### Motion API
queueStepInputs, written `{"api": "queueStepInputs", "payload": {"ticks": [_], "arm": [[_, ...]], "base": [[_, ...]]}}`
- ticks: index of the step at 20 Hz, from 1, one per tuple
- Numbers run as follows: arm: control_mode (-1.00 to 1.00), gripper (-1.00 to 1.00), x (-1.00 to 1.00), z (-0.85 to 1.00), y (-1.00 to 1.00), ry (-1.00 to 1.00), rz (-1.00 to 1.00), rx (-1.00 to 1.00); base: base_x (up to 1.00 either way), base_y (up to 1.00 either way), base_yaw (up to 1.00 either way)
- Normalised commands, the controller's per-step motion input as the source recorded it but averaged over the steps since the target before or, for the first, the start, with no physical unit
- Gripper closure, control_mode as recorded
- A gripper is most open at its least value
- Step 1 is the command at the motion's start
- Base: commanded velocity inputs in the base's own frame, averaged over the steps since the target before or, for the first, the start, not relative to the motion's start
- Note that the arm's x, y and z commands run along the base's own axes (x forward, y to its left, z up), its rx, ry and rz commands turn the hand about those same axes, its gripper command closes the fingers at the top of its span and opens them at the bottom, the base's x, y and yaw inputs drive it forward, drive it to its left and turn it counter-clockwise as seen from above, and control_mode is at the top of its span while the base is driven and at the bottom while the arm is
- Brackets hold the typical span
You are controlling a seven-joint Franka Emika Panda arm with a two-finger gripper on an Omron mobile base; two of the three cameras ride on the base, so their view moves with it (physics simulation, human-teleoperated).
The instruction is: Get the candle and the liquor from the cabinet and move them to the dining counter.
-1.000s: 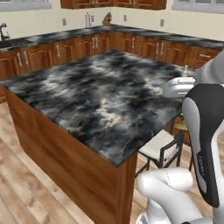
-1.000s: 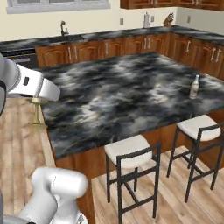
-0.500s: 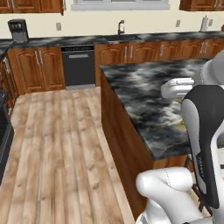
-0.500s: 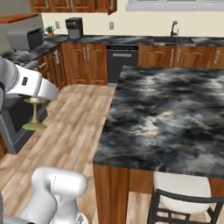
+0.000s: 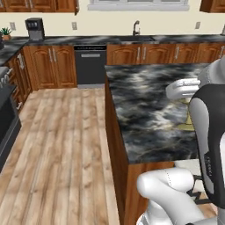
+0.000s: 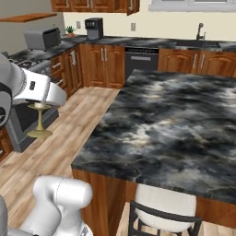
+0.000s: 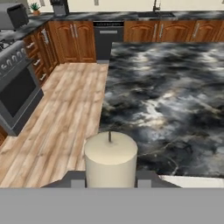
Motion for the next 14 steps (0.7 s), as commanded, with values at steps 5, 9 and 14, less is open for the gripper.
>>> {"api": "queueStepInputs", "payload": {"ticks": [5, 9, 14], "arm": [[1.0, 1.0, 0.0, 0.0, 0.0, 0.0, 0.0, 0.0], [1.0, 1.0, 0.0, 0.0, 0.0, 0.0, 0.0, 0.0], [1.0, 1.0, 0.0, 0.0, 0.0, 0.0, 0.0, 0.0]], "base": [[-0.07, -0.83, -0.09], [0.0, -0.79, -0.24], [-0.24, -0.76, -0.28]]}}
